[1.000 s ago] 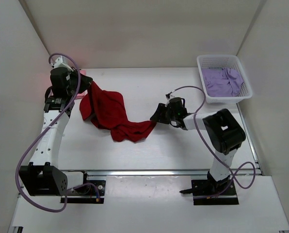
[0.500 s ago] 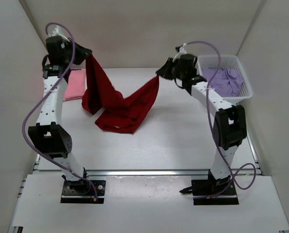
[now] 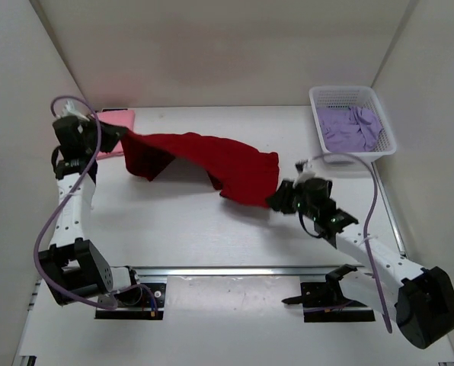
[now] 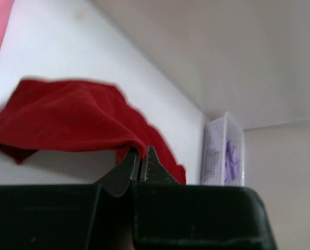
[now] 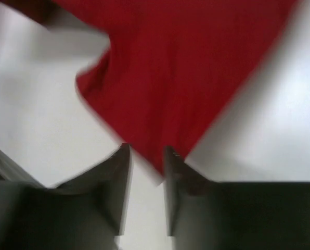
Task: Fold and stack the t-shirts
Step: Flatten out the tshirt
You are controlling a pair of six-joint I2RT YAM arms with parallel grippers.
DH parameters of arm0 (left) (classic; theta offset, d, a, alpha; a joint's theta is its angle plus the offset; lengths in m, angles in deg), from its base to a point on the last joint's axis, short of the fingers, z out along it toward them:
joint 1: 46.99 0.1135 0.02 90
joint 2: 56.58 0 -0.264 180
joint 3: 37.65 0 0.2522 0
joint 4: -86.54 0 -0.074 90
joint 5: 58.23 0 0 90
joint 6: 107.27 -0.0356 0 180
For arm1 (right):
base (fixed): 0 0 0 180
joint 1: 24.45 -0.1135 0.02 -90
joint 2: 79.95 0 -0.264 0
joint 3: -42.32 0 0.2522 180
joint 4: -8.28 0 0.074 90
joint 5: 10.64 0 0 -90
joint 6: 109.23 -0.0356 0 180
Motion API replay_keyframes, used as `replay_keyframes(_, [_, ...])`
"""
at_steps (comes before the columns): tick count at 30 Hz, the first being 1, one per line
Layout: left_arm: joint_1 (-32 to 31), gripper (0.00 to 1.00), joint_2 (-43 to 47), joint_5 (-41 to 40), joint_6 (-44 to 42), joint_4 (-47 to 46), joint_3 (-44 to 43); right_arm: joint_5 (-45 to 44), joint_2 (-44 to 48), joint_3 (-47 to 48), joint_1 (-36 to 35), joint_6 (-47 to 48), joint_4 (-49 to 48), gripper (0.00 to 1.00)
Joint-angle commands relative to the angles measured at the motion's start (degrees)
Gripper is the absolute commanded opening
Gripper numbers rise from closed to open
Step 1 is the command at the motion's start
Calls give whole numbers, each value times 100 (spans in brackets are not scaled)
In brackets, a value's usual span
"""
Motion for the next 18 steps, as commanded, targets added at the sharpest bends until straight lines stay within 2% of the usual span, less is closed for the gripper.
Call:
replay_keyframes(1, [-8, 0, 80, 222, -5, -256, 894, 26, 433, -1001, -59, -406, 362, 39])
replay_keyframes(2, [-52, 0, 72, 179, -48, -195, 957, 35, 557, -1091, 2, -458, 588, 49])
replay_keyframes(3, [-113, 0, 89, 82, -101, -177, 1080, 44, 758, -1257, 37, -520, 634, 52])
replay_keyframes(7, [-351, 0, 221, -190, -373, -10, 1160, 307, 1085, -1732, 283, -844, 704, 53])
replay_keyframes(9, [-482, 0, 273, -330, -505, 122, 1195, 195, 1016, -1874, 188, -933, 617, 53])
replay_keyframes(12, [-676, 0, 545, -577, -638, 166, 1406, -8, 647, -1944, 82, -960, 406, 53])
replay_keyframes(14, [-790, 0, 651, -718, -760, 193, 1494, -218, 131, -1621, 90, -777, 247, 53])
replay_keyframes(18, [-1036, 0, 818, -929, -866, 280, 1591, -807, -829, -882, -198, -275, 624, 51])
